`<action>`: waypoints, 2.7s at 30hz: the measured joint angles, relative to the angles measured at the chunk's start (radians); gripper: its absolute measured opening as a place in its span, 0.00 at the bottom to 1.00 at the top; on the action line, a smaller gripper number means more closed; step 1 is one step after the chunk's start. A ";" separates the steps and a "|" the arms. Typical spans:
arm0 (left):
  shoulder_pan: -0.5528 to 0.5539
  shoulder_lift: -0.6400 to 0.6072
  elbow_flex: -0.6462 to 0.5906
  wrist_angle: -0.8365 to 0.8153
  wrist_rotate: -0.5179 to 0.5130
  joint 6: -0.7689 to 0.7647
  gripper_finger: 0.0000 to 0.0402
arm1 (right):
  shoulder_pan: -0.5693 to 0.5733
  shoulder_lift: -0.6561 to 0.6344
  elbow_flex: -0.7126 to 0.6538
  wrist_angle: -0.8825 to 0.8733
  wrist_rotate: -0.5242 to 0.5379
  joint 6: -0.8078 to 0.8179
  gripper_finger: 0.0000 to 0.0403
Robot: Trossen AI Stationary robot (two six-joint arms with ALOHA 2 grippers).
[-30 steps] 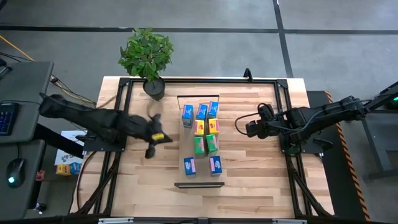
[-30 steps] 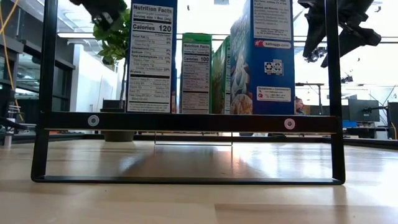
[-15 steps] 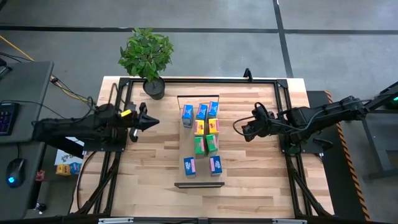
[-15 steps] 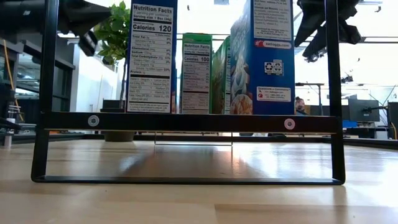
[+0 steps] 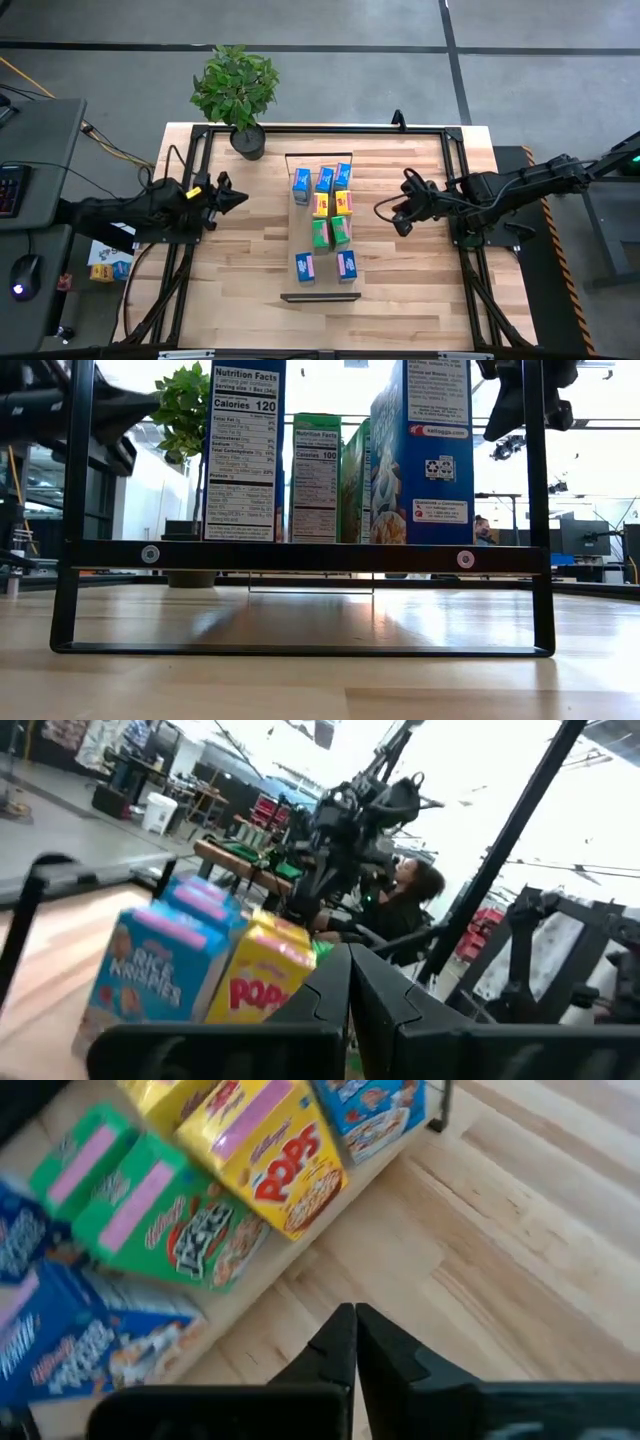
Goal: Stack cereal on shelf
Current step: Return to Home Position
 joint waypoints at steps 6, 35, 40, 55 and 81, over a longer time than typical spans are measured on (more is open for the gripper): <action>-0.035 -0.027 -0.030 -0.090 -0.038 0.045 0.00 | 0.000 0.000 0.000 0.000 -0.059 -0.066 0.00; -0.043 -0.027 -0.028 -0.163 -0.038 0.056 0.00 | 0.022 -0.686 -0.468 0.592 0.022 -0.541 0.00; -0.059 -0.028 -0.028 -0.161 -0.039 0.056 0.00 | -0.052 -0.780 -0.622 0.709 0.025 -0.622 0.00; -0.059 -0.028 -0.028 -0.166 -0.039 0.056 0.00 | -0.164 -1.037 -0.941 0.892 -0.132 -0.649 0.00; -0.059 -0.025 -0.028 -0.167 -0.038 0.056 0.00 | -0.164 -1.032 -0.950 0.914 -0.112 -0.599 0.00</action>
